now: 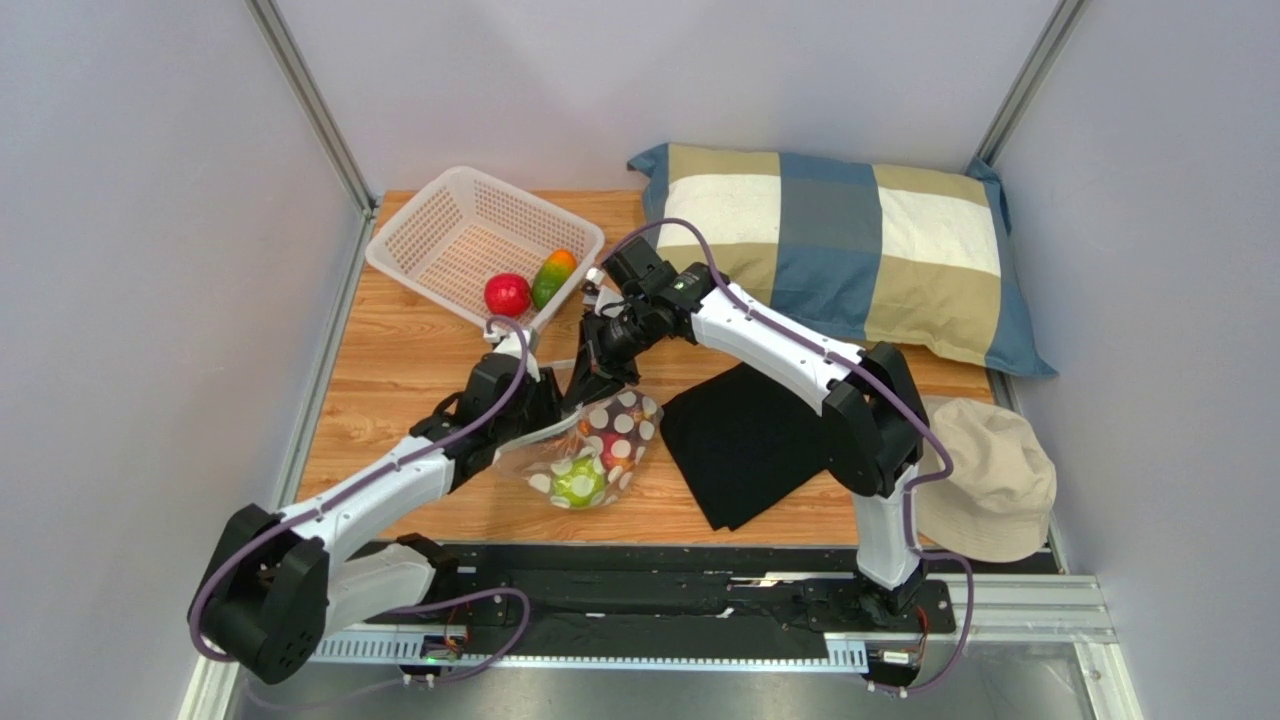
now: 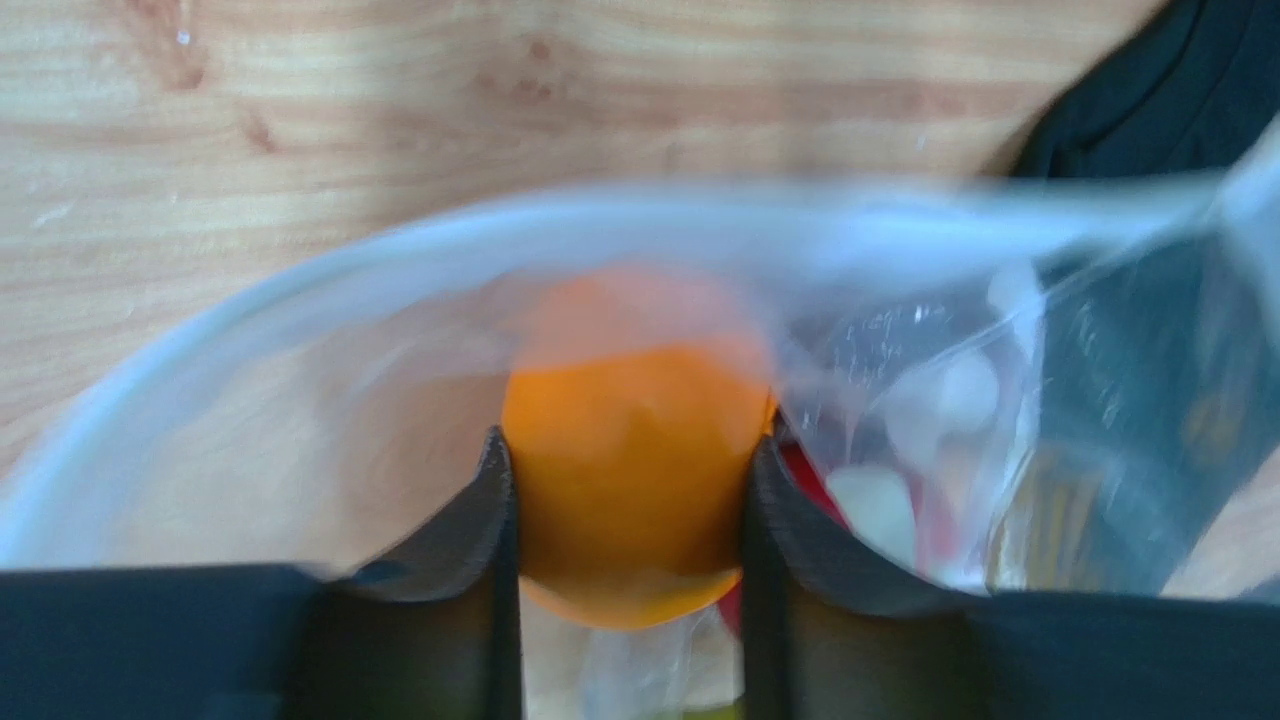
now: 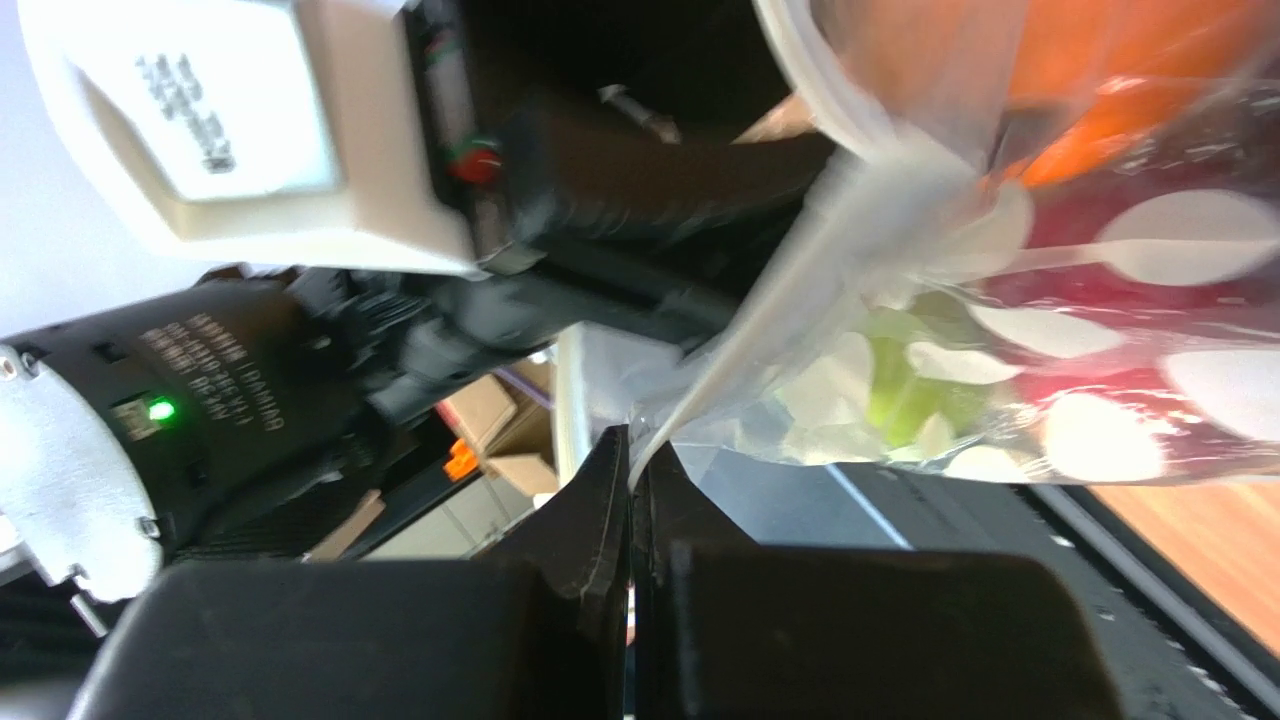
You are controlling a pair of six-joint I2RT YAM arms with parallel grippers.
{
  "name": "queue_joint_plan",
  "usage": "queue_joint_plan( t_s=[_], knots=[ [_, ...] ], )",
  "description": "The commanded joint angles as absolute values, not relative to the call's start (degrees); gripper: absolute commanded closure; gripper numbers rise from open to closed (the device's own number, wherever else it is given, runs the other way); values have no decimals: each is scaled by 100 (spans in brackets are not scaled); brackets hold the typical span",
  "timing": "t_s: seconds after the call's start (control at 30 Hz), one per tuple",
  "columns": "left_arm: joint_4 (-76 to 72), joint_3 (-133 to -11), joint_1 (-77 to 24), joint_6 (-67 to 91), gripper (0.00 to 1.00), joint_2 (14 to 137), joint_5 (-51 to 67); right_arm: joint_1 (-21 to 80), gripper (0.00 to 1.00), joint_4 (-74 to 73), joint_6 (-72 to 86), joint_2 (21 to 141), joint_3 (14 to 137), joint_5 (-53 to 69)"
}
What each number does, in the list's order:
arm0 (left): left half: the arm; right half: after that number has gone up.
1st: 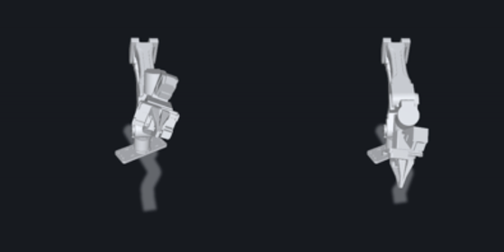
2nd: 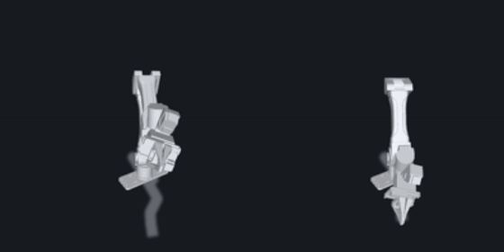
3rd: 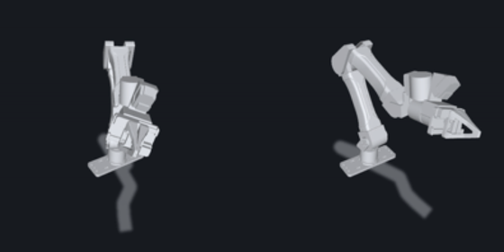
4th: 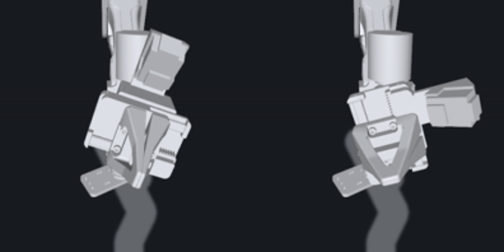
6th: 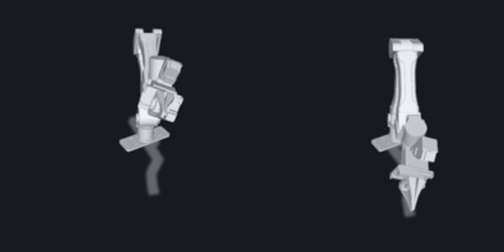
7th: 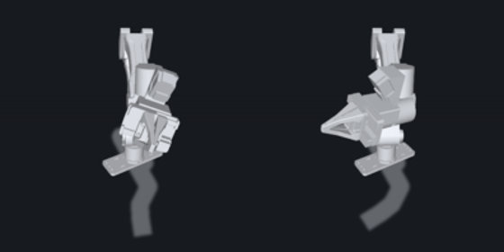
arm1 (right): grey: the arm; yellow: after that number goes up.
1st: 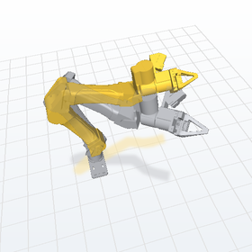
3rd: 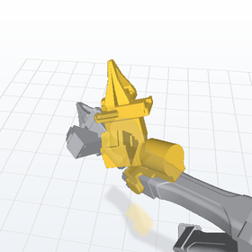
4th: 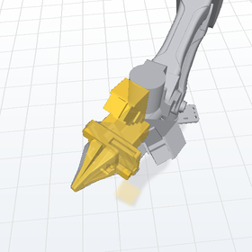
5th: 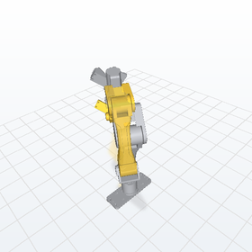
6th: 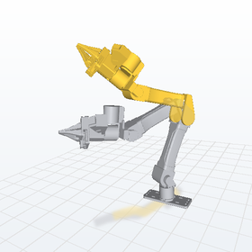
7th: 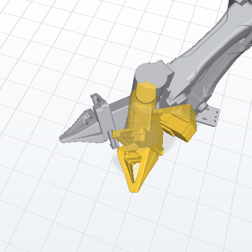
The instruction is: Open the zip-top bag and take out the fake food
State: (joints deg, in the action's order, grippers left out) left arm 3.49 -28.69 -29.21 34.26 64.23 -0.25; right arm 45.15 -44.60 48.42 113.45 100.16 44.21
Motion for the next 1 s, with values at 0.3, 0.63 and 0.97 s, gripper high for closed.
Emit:
queue_joint_plan(
  t_s=[0.3, 0.63, 0.97],
  knots=[
    [3365, -4112, -2909, 3603, 100, 4168, 896, 4289, 100, -5537, 3656, 11364, 10731, 3516],
    [3964, -4290, -2909, 4244, 100, 3401, 695, 4298, 100, -5335, 3630, 10847, 10476, 3419],
    [1409, -3728, -2909, 3429, 100, 2507, 992, 4491, 100, -6979, 3067, 10776, 10662, 1978]
  ],
)
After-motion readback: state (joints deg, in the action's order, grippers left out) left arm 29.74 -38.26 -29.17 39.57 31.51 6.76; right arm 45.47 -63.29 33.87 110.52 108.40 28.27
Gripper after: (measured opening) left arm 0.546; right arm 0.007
